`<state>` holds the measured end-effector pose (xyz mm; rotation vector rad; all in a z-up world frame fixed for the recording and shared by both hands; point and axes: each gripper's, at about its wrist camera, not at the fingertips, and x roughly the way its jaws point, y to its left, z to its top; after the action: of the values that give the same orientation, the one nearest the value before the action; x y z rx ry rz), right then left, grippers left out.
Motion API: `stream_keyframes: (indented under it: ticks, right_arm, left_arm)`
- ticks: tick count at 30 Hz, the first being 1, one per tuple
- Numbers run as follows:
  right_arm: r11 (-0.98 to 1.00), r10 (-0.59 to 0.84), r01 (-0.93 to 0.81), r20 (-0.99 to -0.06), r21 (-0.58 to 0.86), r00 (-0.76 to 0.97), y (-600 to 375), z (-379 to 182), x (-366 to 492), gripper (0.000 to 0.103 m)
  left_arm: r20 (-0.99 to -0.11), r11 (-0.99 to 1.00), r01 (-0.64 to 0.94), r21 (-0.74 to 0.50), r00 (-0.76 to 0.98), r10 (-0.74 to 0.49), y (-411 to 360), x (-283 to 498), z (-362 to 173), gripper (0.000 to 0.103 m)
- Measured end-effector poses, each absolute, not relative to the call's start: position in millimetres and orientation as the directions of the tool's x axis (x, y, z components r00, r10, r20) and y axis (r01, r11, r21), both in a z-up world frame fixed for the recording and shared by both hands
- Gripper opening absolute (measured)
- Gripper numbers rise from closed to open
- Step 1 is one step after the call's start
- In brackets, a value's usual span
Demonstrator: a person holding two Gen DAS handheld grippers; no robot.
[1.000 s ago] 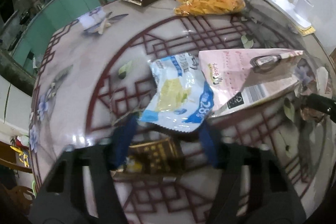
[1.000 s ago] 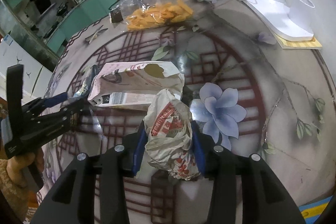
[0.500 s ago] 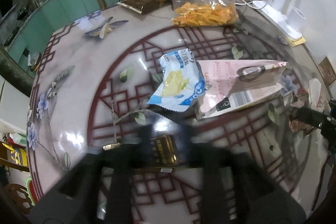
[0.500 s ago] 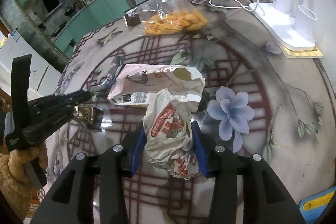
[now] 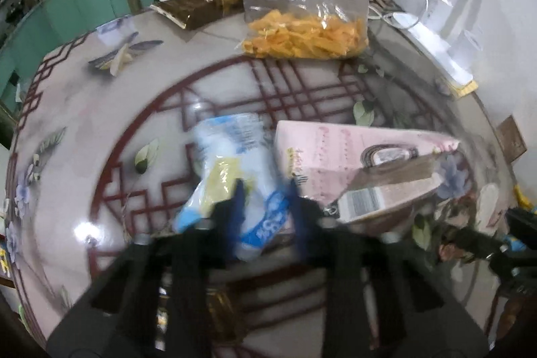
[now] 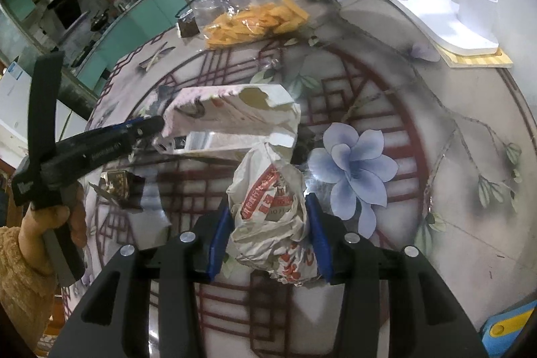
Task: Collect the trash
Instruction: 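Grasp the white snack wrapper with the left tool while the right tool grasps the crumpled paper bag, then carry the snack wrapper and crumpled paper bag over the red bucket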
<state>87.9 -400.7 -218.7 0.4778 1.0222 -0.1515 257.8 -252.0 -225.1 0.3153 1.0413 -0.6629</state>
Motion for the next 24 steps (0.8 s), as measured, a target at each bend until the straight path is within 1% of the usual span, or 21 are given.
stream_keyframes:
  ticks: [1,4,8,15,24]
  right_arm:
    - [0.887,0.100,0.340,-0.848,0.313,0.520,-400.8,-219.6,88.6,0.042]
    - [0.886,0.104,0.338,-0.846,0.318,0.524,-399.3,-219.2,89.3,0.042]
    - [0.890,0.099,0.325,-0.832,0.319,0.546,-393.2,-207.1,87.2,0.042]
    - [0.899,0.100,0.284,-0.786,0.334,0.610,-370.3,-167.7,71.3,0.042]
    - [0.926,0.111,0.195,-0.724,0.324,0.680,-327.6,-114.7,41.7,0.042]
  left_arm:
    - [-0.875,0.765,0.641,-0.055,0.338,-0.346,-253.3,258.4,-225.0,0.005]
    - [-0.875,0.770,0.635,-0.070,0.331,-0.353,-248.9,256.7,-222.4,0.005]
    - [-0.867,0.786,0.612,-0.089,0.341,-0.364,-234.6,248.5,-204.8,0.004]
    - [-0.837,0.804,0.586,-0.097,0.389,-0.385,-196.5,204.8,-156.1,0.004]
    - [-0.756,0.845,0.531,-0.057,0.530,-0.384,-146.5,128.4,-86.7,0.004]
